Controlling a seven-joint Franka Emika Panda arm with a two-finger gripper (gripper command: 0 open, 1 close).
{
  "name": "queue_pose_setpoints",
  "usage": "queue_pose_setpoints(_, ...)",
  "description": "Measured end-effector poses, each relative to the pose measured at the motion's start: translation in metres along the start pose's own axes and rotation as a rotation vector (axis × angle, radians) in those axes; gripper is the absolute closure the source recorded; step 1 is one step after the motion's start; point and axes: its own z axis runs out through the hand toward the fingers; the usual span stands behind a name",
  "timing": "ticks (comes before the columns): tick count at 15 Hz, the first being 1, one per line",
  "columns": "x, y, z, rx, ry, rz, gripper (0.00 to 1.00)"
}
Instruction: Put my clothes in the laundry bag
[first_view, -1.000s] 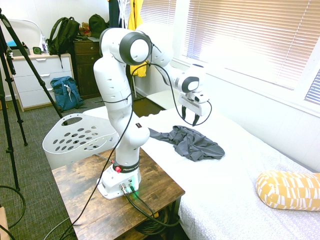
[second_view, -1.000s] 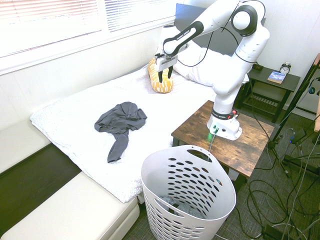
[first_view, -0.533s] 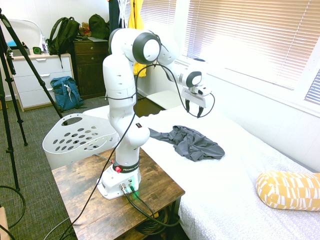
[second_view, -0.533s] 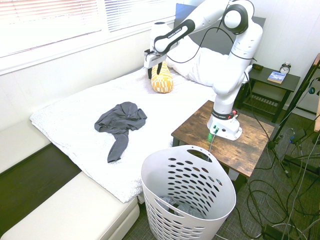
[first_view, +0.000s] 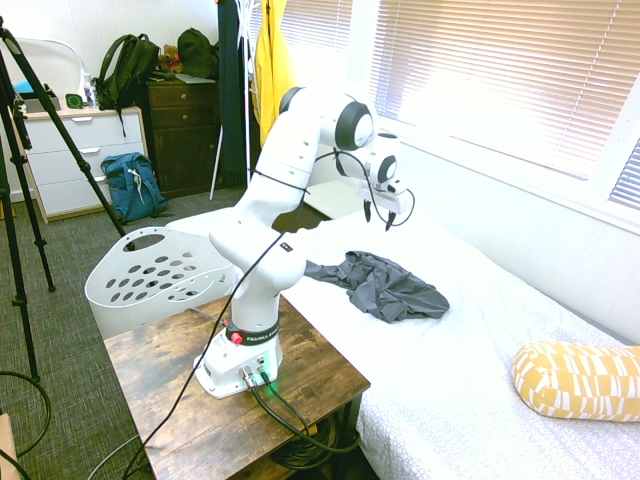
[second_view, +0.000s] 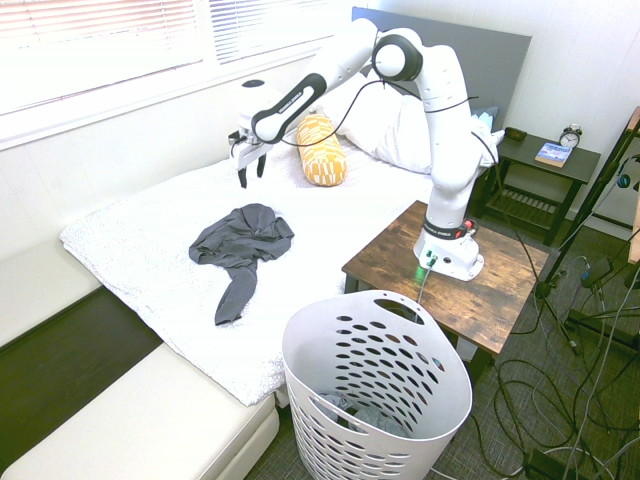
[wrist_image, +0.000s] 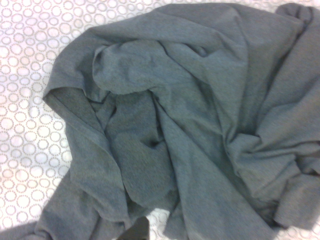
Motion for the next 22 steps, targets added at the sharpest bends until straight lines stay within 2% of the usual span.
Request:
queue_pose_setpoints(3,-0.001,-0.035,0.078,-0.024,-0.006,-0.025,0.00)
queue_pose_setpoints(7,-0.008,-0.053,0.177,-0.043,-0.033,-0.049,0.00)
queue_pose_setpoints(10,-0.018,-0.042,0.242,-0.099,-0.032,-0.085,0.00)
queue_pose_setpoints(13,-0.019,-0.012,0.297,-0.163,-0.008,-0.107,0.00)
queue_pose_setpoints(16,-0.014,0.000,0.315,-0.169,0.020,-0.114,0.00)
queue_pose_setpoints(17,-0.014,0.000,0.315,-0.169,0.019,-0.116,1.00)
queue_pose_setpoints(22,-0.015,0.000,0.316,-0.152,0.002,-0.127,1.00)
